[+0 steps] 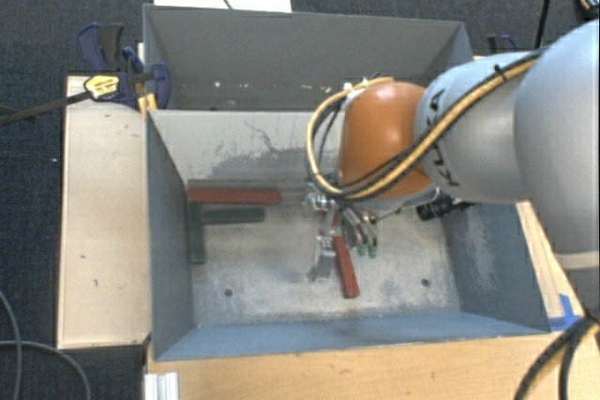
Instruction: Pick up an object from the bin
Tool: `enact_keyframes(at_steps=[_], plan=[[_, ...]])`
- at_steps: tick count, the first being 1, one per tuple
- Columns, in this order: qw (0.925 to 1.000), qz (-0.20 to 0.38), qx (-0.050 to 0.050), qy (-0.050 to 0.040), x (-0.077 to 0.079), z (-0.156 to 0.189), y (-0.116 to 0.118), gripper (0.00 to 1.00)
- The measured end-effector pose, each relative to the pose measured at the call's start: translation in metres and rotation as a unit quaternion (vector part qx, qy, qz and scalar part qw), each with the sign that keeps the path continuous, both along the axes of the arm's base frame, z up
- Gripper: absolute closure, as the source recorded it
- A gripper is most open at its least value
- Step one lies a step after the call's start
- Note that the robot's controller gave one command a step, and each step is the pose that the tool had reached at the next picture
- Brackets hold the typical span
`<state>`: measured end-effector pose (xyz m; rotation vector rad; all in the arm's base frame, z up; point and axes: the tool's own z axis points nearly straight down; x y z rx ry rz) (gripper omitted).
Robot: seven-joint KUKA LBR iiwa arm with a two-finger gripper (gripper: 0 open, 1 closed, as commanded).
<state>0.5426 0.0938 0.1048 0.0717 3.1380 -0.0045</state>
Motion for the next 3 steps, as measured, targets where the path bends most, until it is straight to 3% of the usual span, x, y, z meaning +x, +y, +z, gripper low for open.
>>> enact_keyframes(at_steps=[1,2,3], plan=[[0.9972,0.074,0.000,0.0024,-0.0158,-0.0357,-0.0750,0.00],[0.9972,0.074,0.002,-0.0026,-0.0127,-0.0322,-0.0702,1.00],[0.9973,0.073,0.002,0.0003,-0.0148,-0.0342,-0.0706,0.00]])
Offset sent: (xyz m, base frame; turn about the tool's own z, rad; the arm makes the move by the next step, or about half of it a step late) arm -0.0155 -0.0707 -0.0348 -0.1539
